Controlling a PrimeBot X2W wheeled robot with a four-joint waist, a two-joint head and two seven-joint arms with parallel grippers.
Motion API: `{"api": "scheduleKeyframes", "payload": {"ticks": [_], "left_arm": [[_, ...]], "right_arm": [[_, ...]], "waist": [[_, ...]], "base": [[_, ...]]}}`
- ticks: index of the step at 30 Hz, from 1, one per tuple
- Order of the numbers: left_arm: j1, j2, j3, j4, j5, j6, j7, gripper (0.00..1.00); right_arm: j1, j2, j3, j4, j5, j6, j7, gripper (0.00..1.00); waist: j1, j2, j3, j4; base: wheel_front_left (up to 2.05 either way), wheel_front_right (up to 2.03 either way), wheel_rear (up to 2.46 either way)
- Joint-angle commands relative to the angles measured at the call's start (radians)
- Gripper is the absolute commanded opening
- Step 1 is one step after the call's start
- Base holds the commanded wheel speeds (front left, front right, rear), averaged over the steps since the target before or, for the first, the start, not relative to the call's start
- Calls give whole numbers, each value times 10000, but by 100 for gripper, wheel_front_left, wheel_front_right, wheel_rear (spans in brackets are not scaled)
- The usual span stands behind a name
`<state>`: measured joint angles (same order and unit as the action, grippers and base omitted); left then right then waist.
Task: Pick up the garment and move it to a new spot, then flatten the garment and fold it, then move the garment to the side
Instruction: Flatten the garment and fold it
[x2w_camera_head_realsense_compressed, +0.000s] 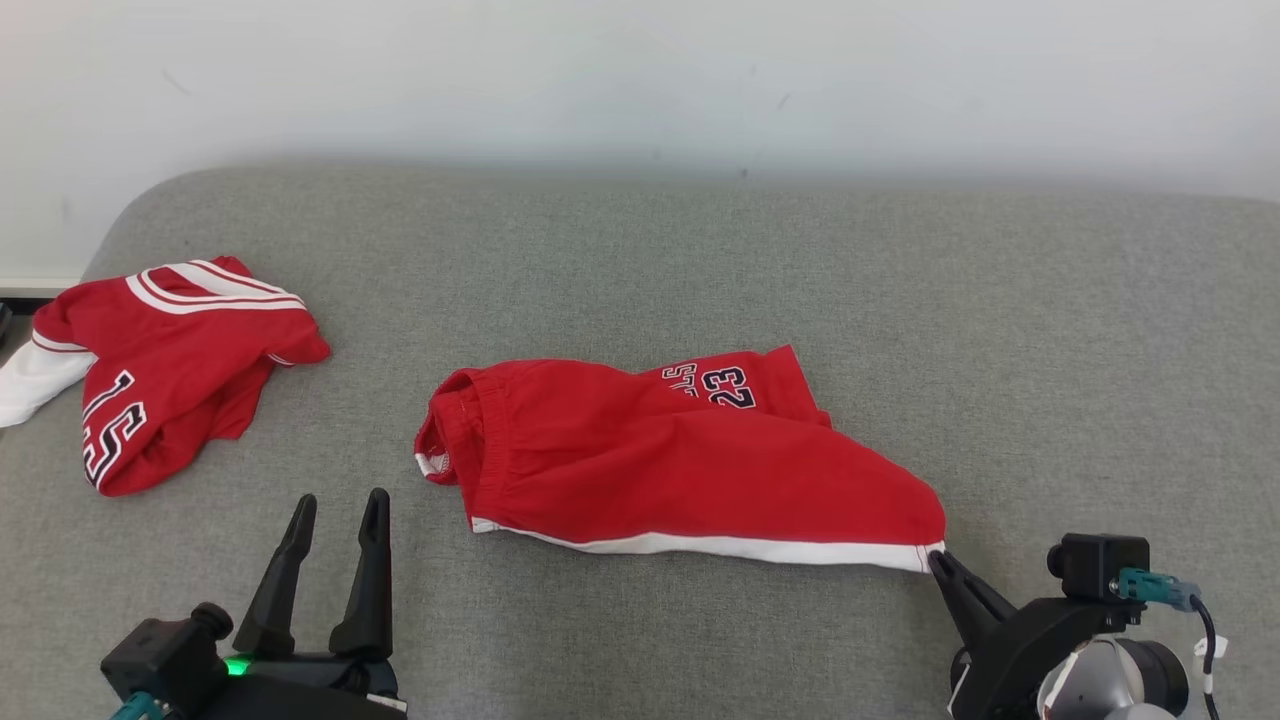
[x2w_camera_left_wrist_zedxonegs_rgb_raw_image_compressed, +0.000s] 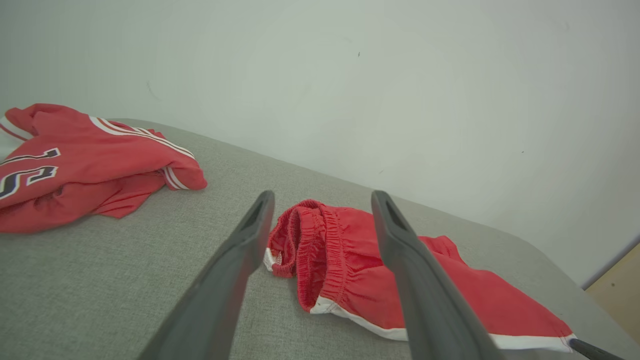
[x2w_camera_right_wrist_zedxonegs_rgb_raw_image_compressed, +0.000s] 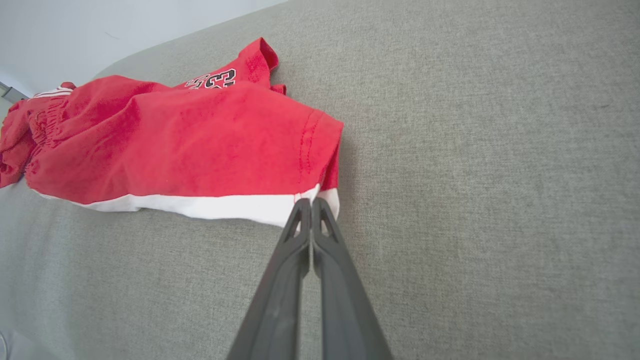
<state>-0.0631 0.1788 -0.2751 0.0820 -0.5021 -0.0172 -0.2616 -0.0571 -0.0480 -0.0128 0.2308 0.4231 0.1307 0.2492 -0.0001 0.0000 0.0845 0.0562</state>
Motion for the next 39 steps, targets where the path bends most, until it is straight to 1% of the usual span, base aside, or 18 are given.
{"api": "scheduleKeyframes", "payload": {"ticks": [1,2,4,9,12,16,20,26,29,39], "left_arm": [[-89,75,7,24,0,-6,-17,100],[-112,68,-6,37,2,-14,-18,100],[-164,62,-23,71,33,0,-19,100],[-208,92,13,173,173,137,-24,100],[-161,81,-5,230,362,437,-25,100],[19,161,-8,397,534,691,53,100],[282,201,-24,545,610,891,97,100],[660,322,-142,695,623,922,194,100],[798,360,-166,767,584,892,175,100],[876,452,-253,941,532,729,127,100]], "right_arm": [[162,-45,-85,-146,-139,0,115,0],[243,-45,-147,-249,-121,0,181,19],[406,-53,-287,-331,-280,0,314,100],[517,-47,-407,-287,-274,0,276,100],[576,-50,-555,-153,-587,0,70,100],[533,-49,-608,39,-774,0,-634,100],[636,-45,-780,214,-827,0,-1787,100],[769,-47,-818,304,-951,0,-3232,100],[859,-50,-818,292,-1091,0,-3711,100],[1023,-46,-1057,227,-1478,1,-4366,100]], "waist": [[1,0,20,12],[1,0,28,27],[1,0,49,57],[1,0,68,103],[1,0,-27,153],[1,0,-274,189],[1,0,-683,213],[1,0,-1111,173],[1,0,-1237,123],[1,0,-1418,-17]], "base": [[0,0,0],[0,0,0],[0,0,0],[0,0,0],[0,0,0],[0,0,0],[0,0,0],[0,0,0],[0,0,0],[0,0,0]]}}
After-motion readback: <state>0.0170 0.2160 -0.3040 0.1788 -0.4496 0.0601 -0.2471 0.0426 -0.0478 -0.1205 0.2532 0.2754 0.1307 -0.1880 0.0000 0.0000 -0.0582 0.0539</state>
